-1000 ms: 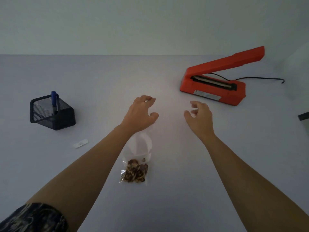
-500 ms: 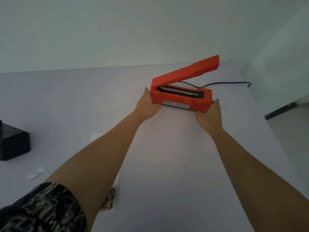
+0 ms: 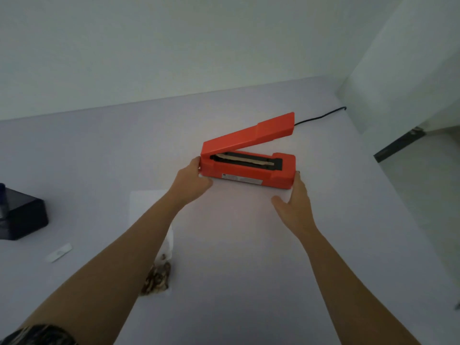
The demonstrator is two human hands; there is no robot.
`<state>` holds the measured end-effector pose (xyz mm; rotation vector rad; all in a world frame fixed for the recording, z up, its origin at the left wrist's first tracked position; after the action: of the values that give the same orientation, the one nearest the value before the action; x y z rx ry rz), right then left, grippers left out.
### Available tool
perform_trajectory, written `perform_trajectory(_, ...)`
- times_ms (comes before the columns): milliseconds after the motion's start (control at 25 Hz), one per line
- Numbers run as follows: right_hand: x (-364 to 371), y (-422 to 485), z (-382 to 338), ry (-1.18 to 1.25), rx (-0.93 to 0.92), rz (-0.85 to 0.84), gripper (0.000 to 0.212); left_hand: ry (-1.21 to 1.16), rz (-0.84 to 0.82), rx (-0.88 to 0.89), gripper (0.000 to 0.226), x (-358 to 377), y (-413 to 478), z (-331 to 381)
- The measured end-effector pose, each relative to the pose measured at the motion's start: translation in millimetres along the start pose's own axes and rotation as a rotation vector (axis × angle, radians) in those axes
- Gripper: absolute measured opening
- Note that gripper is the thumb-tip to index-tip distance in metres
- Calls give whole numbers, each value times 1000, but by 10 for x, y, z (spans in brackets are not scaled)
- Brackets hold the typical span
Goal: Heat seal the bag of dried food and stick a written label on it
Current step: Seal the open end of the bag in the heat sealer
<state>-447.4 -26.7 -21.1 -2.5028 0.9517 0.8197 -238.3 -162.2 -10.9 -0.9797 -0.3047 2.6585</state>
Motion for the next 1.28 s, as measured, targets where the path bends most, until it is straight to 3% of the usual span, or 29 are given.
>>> perform_trajectory(440, -150, -739, 239, 2, 17, -32, 76, 31, -13, 40, 59, -40, -722, -249)
perform_trajectory(560, -240, -805, 226, 56, 51, 145, 69, 44, 61, 84, 65, -211, -810, -269)
perform_trajectory(680, -132, -1093, 137, 87, 24, 300, 41, 19, 226, 81, 61, -579, -984, -570)
perform_trajectory(840, 621, -1396, -86, 97, -15, 14, 27, 104, 364, -59, 54, -932, -1172, -1127)
perform_trajectory(1040, 1462, -1395, -535, 2, 40, -363, 44, -29, 344, -315, 53, -900, -1170, -1547)
perform_trajectory(1280, 1767, -1294, -672, 95, 112, -377, 30, -260, 282, -397, 37, -773, -1120, -1754)
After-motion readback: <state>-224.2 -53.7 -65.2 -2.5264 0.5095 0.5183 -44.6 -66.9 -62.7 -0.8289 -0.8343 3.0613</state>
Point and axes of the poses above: each hand's wrist, its own y-axis towards the middle knuckle, its own x-axis out of the palm, z = x × y, the point moved 6 cm from there along y, towards the middle knuckle, and after that the axes turned 11 degrees about z, right-handed, at the moved point
